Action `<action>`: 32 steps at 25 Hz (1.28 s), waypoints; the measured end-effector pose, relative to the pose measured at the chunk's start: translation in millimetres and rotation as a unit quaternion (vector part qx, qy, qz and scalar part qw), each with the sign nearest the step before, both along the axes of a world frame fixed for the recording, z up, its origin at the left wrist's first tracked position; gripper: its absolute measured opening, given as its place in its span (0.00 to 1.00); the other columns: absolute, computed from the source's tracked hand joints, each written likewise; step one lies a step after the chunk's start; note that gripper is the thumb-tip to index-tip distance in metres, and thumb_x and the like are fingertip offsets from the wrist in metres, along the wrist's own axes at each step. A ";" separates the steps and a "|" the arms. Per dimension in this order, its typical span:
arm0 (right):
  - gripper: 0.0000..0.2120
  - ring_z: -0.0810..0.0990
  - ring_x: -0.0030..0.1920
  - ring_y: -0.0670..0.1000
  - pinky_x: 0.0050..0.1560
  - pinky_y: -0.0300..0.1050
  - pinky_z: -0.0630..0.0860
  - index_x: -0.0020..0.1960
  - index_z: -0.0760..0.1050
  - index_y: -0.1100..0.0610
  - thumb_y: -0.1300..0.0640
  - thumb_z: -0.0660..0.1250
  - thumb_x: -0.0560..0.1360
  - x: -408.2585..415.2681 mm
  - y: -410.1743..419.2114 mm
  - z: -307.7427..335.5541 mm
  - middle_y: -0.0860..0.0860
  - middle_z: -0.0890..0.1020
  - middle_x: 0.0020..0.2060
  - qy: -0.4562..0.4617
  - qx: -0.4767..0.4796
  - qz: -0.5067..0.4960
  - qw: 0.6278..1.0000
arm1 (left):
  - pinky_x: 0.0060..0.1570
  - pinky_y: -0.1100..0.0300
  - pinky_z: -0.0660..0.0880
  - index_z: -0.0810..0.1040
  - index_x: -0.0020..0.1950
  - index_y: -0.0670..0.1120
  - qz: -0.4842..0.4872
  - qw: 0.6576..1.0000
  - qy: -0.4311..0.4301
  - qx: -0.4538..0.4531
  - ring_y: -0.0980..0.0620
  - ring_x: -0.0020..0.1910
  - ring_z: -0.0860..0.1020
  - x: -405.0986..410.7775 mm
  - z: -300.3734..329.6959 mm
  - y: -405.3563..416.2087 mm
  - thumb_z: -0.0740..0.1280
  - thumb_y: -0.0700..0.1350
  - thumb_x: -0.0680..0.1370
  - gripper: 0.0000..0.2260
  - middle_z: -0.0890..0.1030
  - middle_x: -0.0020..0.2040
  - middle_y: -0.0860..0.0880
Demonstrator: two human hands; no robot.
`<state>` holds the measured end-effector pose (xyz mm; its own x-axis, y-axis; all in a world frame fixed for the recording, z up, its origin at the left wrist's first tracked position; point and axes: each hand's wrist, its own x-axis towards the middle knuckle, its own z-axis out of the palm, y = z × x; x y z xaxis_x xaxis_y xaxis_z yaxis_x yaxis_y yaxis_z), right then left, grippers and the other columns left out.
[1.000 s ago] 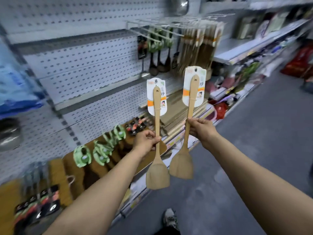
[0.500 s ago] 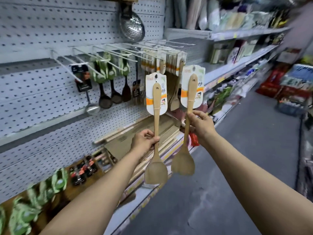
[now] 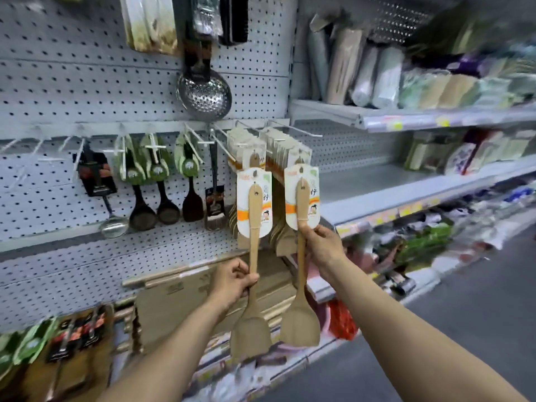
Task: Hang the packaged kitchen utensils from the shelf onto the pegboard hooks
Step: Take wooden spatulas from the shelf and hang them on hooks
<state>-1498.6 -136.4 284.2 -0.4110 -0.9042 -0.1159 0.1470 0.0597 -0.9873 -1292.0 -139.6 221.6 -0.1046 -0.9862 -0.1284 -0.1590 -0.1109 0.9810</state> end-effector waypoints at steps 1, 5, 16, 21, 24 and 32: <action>0.10 0.79 0.31 0.51 0.38 0.46 0.79 0.48 0.81 0.60 0.53 0.71 0.77 -11.6 -10.2 3.0 0.54 0.82 0.35 0.004 0.013 0.024 1.000 | 0.39 0.54 0.77 0.72 0.36 0.45 0.014 1.000 -0.006 0.004 0.47 0.38 0.78 -11.1 0.3 -0.9 0.73 0.34 0.72 0.12 0.79 0.35 0.44; 0.16 0.76 0.29 0.49 0.30 0.42 0.76 0.47 0.80 0.63 0.49 0.71 0.77 -29.6 -57.5 9.2 0.56 0.78 0.34 0.048 0.029 0.103 0.993 | 0.42 0.51 0.79 0.73 0.37 0.45 0.070 0.997 -0.010 0.017 0.46 0.39 0.80 -31.3 4.0 -10.3 0.74 0.35 0.72 0.12 0.80 0.35 0.45; 0.10 0.81 0.39 0.53 0.49 0.53 0.80 0.44 0.84 0.53 0.47 0.72 0.76 -21.9 -135.8 -9.0 0.51 0.85 0.36 0.011 -0.004 0.183 0.983 | 0.40 0.54 0.76 0.73 0.40 0.39 0.128 0.992 -0.001 0.008 0.48 0.38 0.77 -38.2 -6.3 -65.2 0.74 0.36 0.72 0.10 0.80 0.36 0.44; 0.08 0.84 0.44 0.50 0.55 0.54 0.80 0.49 0.85 0.55 0.51 0.71 0.77 -17.0 -152.2 -12.2 0.51 0.87 0.43 -0.021 -0.050 0.220 0.974 | 0.38 0.56 0.75 0.74 0.41 0.39 0.126 0.992 0.004 -0.001 0.51 0.37 0.76 -39.6 -8.6 -81.6 0.74 0.35 0.72 0.08 0.79 0.35 0.45; 0.08 0.84 0.47 0.52 0.55 0.53 0.79 0.50 0.85 0.54 0.51 0.72 0.76 -15.9 -158.3 -19.8 0.51 0.87 0.45 -0.010 -0.064 0.229 0.971 | 0.40 0.56 0.76 0.73 0.39 0.42 0.123 0.992 0.011 -0.002 0.52 0.38 0.77 -37.7 -13.2 -85.7 0.74 0.36 0.72 0.10 0.79 0.36 0.45; 0.07 0.80 0.43 0.53 0.47 0.49 0.77 0.47 0.83 0.59 0.55 0.71 0.76 -17.8 -156.8 -32.5 0.55 0.84 0.40 -0.073 -0.089 0.204 0.972 | 0.40 0.57 0.77 0.74 0.39 0.43 0.131 0.991 0.020 0.001 0.54 0.37 0.78 -35.1 -23.9 -90.2 0.73 0.35 0.72 0.09 0.80 0.35 0.47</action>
